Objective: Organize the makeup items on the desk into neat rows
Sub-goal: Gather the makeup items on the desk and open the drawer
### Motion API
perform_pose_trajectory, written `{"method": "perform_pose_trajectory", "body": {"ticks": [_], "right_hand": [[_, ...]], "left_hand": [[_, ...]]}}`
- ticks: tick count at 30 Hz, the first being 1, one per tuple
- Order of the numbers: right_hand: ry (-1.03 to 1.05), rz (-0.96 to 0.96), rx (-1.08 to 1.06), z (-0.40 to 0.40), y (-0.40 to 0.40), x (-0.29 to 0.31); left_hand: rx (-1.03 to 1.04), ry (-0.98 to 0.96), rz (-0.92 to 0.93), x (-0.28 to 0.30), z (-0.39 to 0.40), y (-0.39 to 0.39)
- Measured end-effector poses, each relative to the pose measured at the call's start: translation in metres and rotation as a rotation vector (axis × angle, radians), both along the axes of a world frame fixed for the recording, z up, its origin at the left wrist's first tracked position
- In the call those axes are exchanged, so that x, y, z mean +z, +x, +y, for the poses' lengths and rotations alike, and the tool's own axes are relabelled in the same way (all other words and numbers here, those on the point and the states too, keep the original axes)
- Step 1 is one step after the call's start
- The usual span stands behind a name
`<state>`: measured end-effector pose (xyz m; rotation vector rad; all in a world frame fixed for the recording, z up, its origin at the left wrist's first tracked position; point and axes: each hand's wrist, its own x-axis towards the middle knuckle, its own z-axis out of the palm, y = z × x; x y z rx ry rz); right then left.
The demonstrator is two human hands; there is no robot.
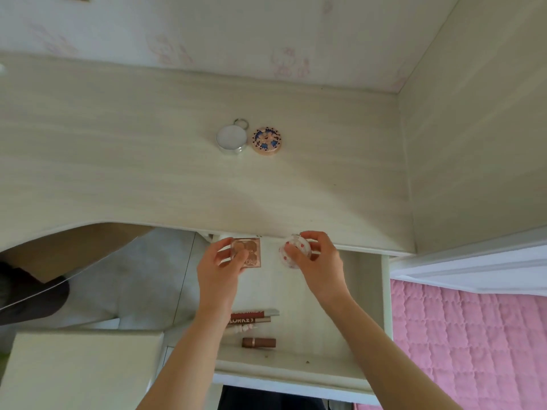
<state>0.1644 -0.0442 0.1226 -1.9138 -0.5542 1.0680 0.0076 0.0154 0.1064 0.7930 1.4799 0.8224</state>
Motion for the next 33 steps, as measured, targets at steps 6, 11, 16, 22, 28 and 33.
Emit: {"method": "perform_pose_trajectory", "body": {"ticks": [6, 11, 16, 22, 28, 33], "right_hand": [[-0.008, -0.009, 0.014, 0.058, -0.003, -0.001], [-0.018, -0.051, 0.042, 0.099, -0.007, -0.009], [-0.031, -0.061, 0.028, 0.126, -0.005, -0.015], [-0.063, -0.096, 0.054, 0.137, -0.011, -0.027], [-0.060, -0.217, 0.128, 0.140, -0.014, -0.034], [-0.086, -0.336, 0.194, 0.141, -0.011, -0.040]], "left_hand": [[-0.053, 0.031, 0.099, -0.003, 0.063, 0.000], [-0.105, 0.053, 0.181, -0.009, 0.101, 0.004], [-0.149, 0.061, 0.237, -0.017, 0.121, 0.007], [-0.145, 0.048, 0.272, -0.024, 0.130, 0.008], [-0.215, 0.131, 0.321, -0.028, 0.133, 0.006], [-0.343, 0.233, 0.510, -0.028, 0.135, 0.002]]}}
